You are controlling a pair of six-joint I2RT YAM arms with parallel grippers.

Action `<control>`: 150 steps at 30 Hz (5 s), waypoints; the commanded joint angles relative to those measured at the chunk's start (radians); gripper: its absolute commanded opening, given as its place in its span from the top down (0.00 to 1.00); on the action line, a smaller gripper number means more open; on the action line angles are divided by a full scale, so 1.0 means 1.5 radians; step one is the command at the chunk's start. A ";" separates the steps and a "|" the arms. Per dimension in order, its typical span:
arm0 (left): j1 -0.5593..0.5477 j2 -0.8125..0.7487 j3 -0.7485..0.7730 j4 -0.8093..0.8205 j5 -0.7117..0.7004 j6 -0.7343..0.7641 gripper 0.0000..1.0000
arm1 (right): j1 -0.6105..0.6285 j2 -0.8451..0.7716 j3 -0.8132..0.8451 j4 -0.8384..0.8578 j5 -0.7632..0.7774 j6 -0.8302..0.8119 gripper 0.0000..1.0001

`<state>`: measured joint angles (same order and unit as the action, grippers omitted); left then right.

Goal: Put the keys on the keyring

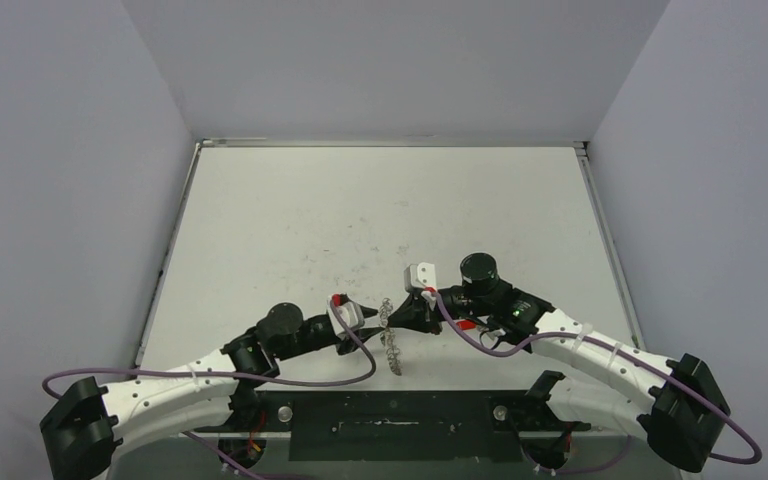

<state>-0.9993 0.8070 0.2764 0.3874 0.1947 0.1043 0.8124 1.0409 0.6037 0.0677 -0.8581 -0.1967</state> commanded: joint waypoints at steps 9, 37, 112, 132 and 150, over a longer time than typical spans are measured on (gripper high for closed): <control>0.002 -0.063 -0.066 0.098 0.031 0.034 0.64 | 0.004 -0.021 -0.013 0.113 -0.035 0.011 1.00; 0.001 0.012 -0.066 0.282 0.093 0.017 0.93 | 0.004 -0.025 -0.012 0.107 -0.030 0.019 1.00; 0.000 -0.007 0.201 -0.354 0.023 0.049 0.68 | 0.050 0.046 0.005 0.133 0.045 -0.041 1.00; 0.000 -0.134 -0.022 0.003 0.013 0.013 0.89 | 0.037 0.023 -0.060 0.323 0.033 0.084 1.00; 0.000 -0.089 -0.021 0.007 0.016 0.031 0.87 | 0.036 0.021 -0.068 0.365 0.034 0.113 1.00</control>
<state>-0.9977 0.6754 0.2344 0.3527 0.1947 0.1394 0.8692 1.0992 0.4973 0.4500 -0.7891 -0.0433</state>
